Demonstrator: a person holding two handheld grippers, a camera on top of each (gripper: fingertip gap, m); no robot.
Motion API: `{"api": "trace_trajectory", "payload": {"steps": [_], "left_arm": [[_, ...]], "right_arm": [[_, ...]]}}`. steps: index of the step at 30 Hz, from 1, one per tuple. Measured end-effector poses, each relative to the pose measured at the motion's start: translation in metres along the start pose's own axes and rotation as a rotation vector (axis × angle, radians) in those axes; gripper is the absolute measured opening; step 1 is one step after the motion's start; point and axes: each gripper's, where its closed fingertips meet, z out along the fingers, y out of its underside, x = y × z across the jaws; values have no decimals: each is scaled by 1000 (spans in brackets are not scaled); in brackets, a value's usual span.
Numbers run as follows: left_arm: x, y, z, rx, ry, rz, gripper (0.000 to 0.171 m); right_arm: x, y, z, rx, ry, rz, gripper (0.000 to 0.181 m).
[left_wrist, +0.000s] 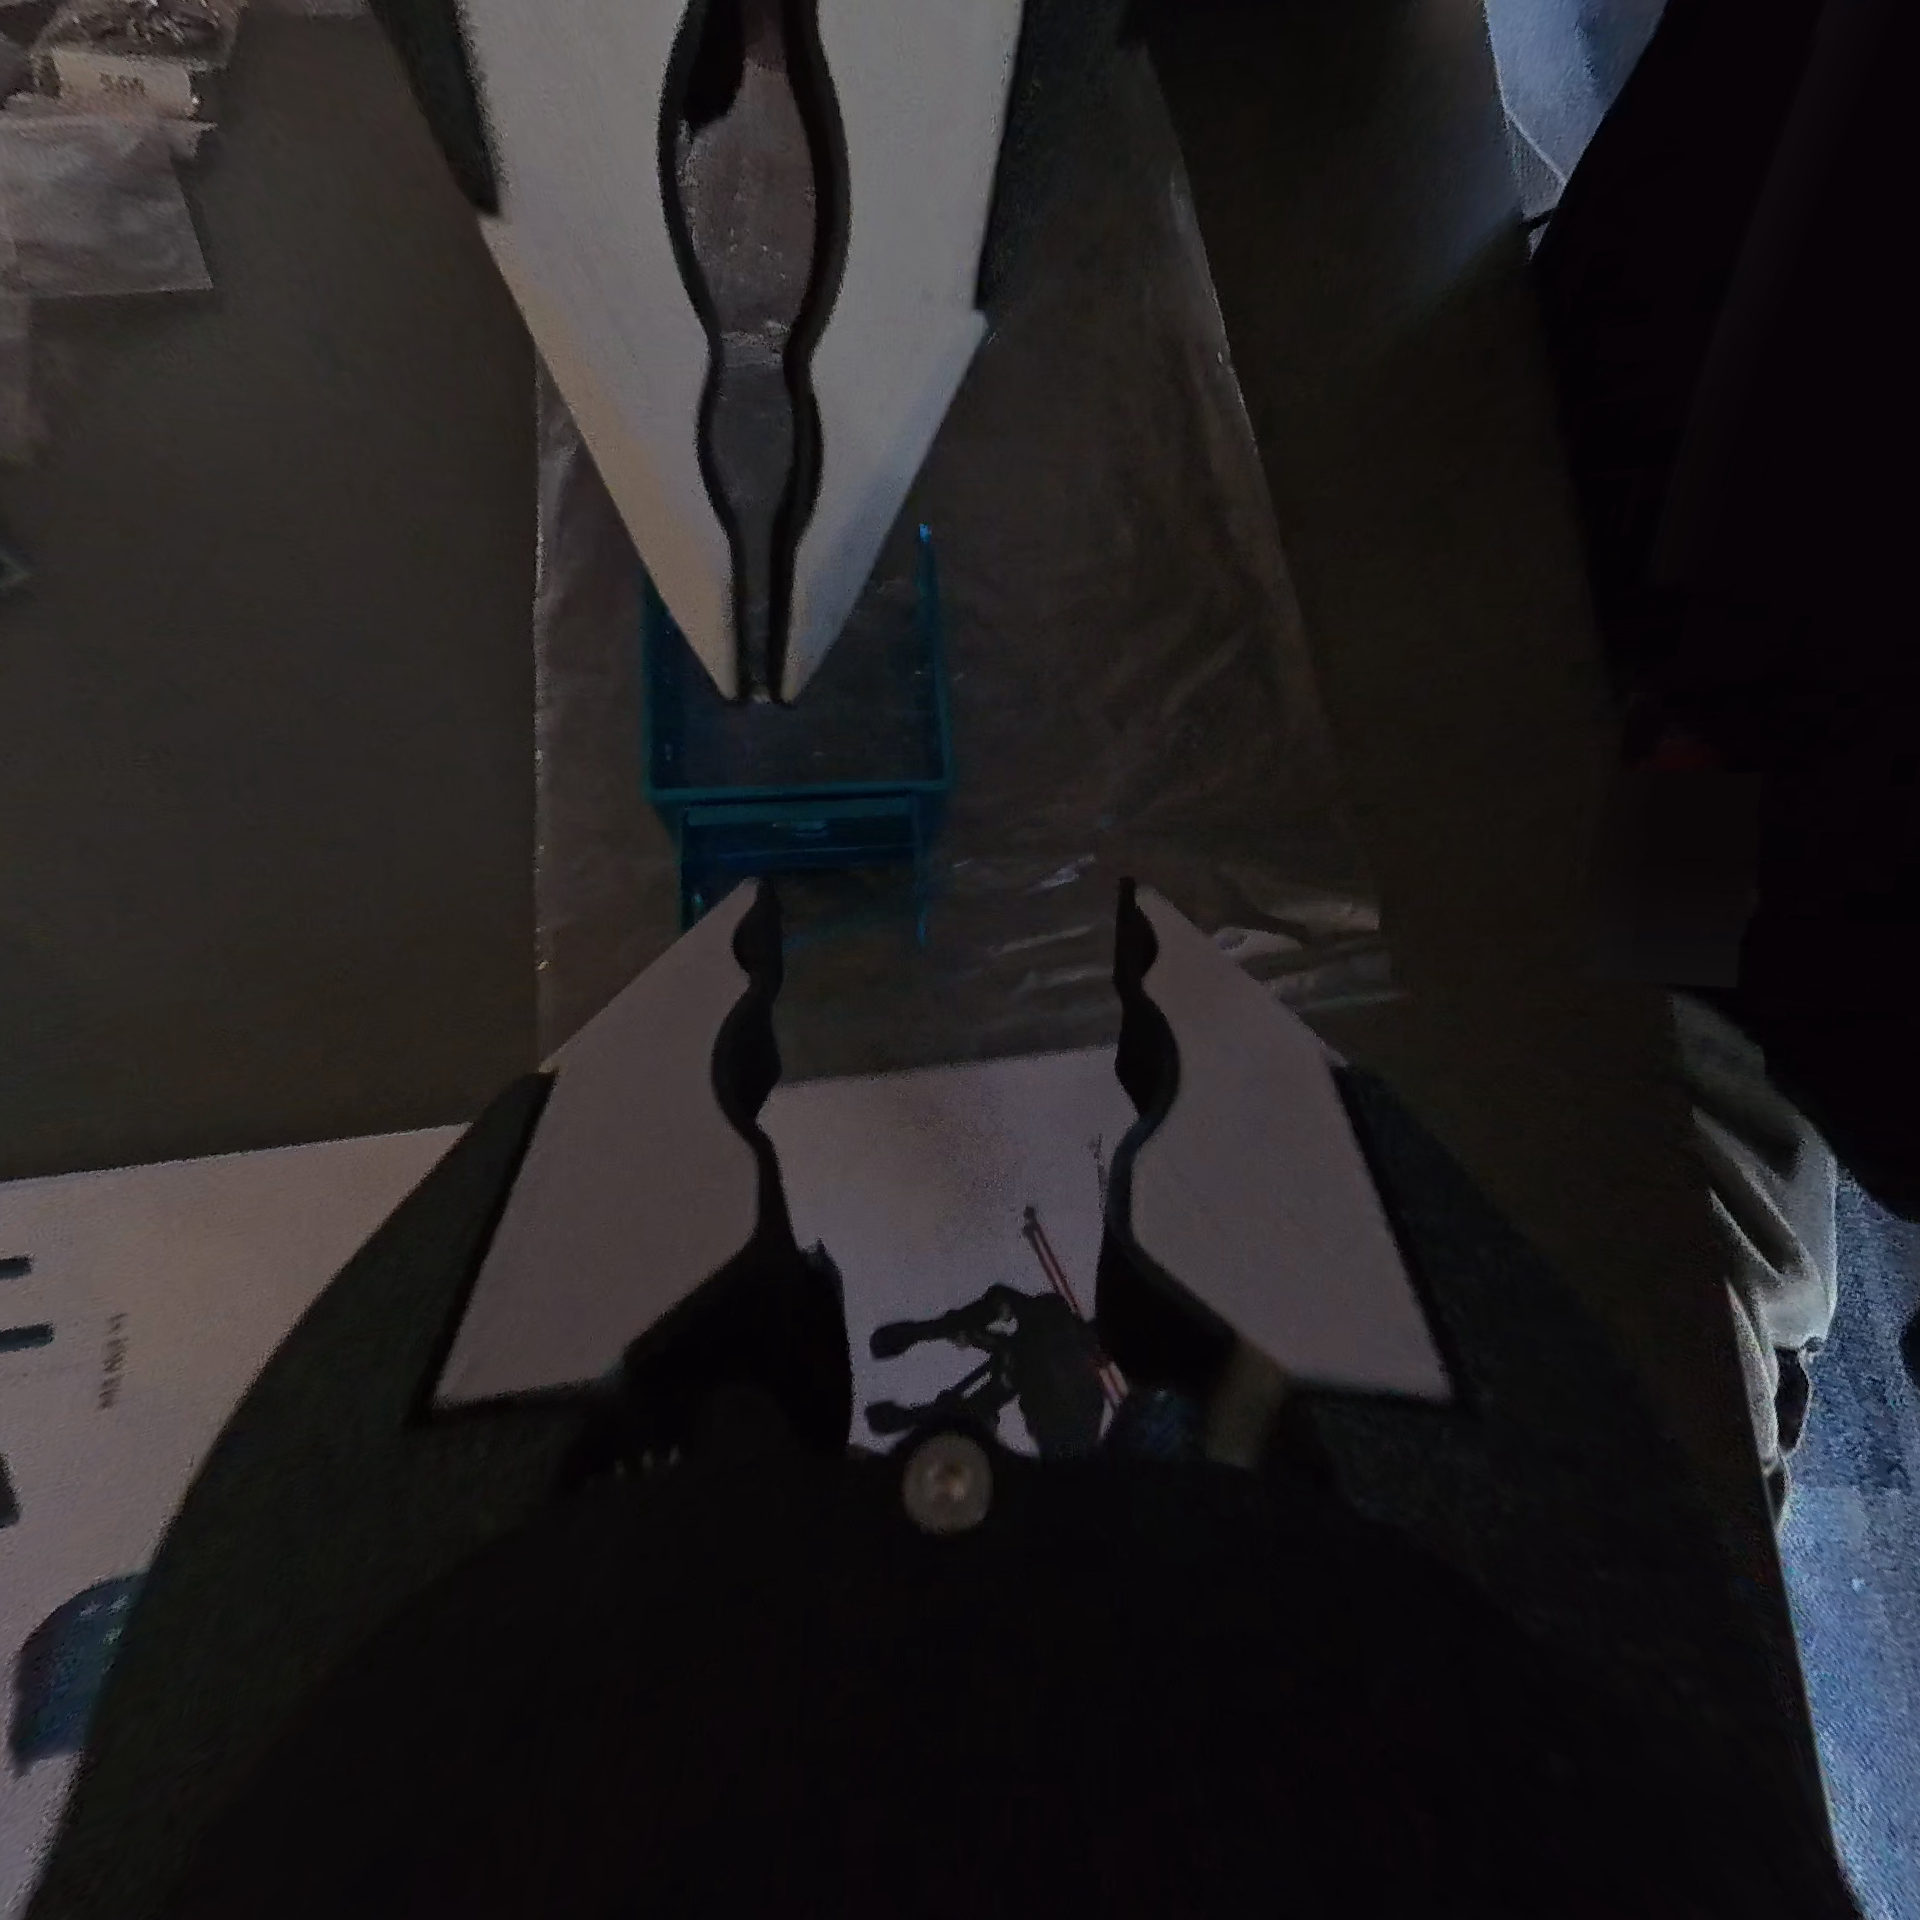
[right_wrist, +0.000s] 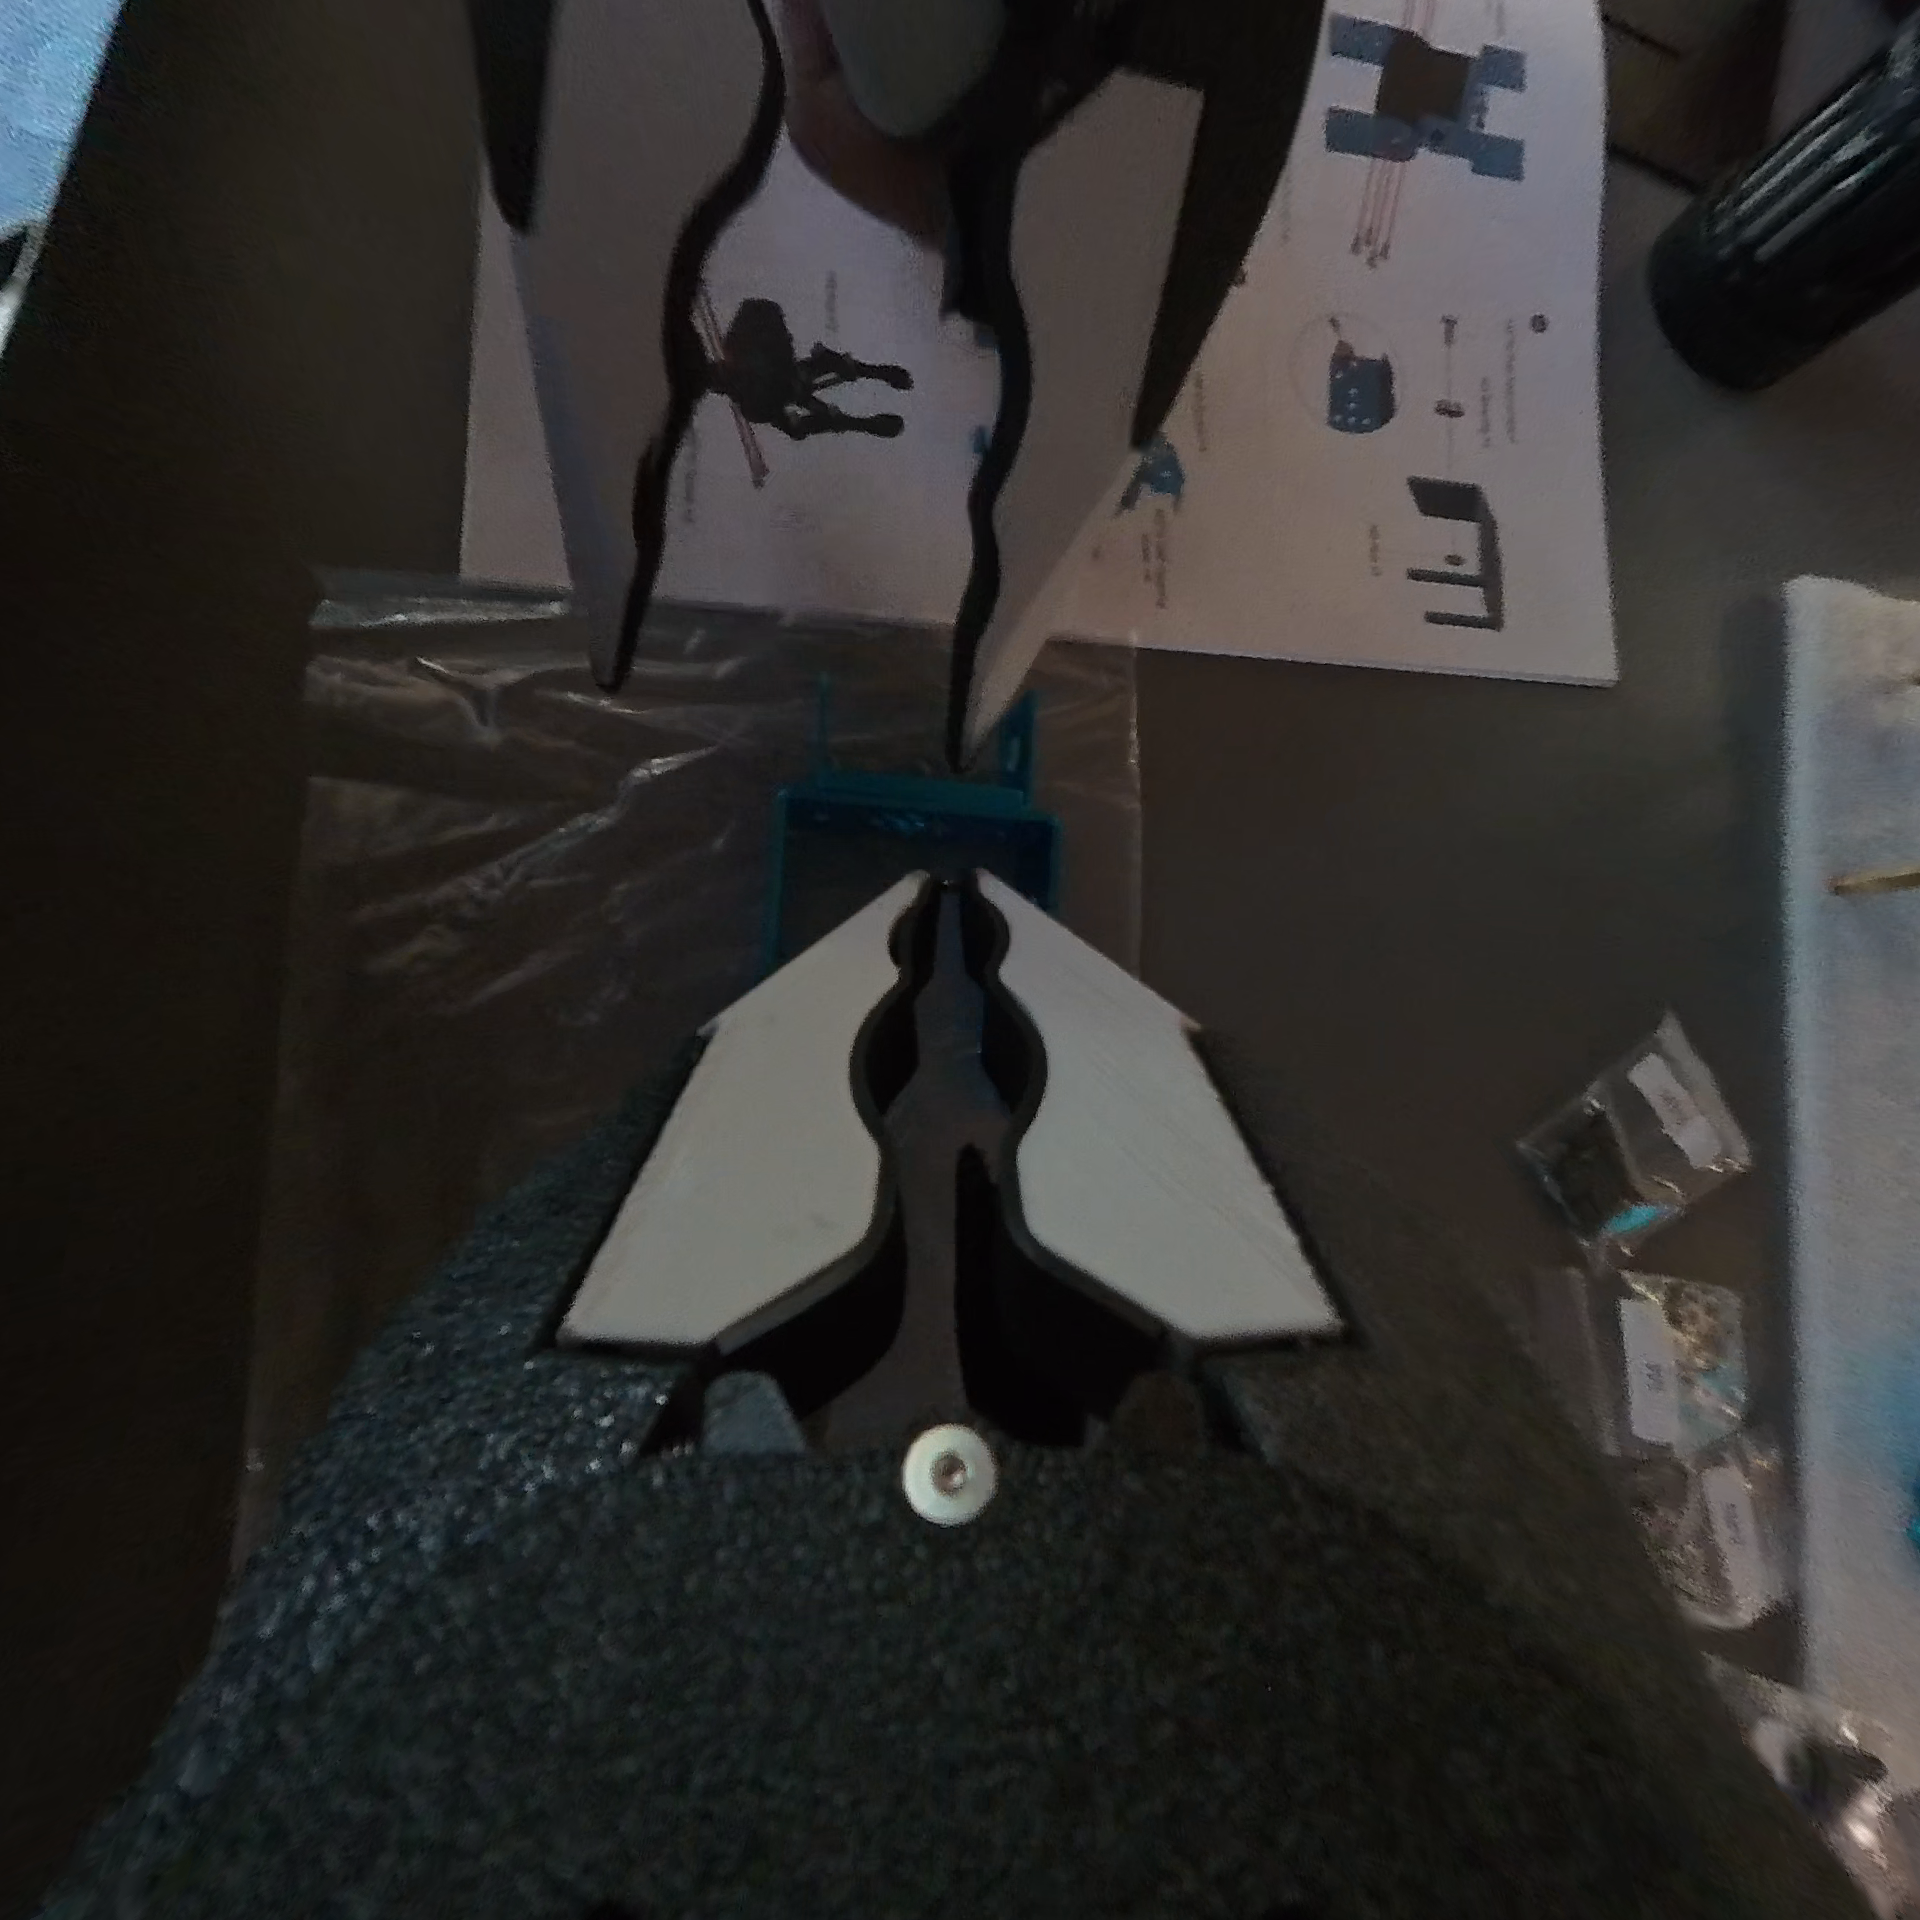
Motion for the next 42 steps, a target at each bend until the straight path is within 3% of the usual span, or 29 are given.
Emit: {"api": "trace_trajectory", "payload": {"steps": [42], "left_arm": [[3, -7, 12, 29, -66, 42, 67]], "right_arm": [[0, 0, 15, 38, -18, 71, 4]]}}
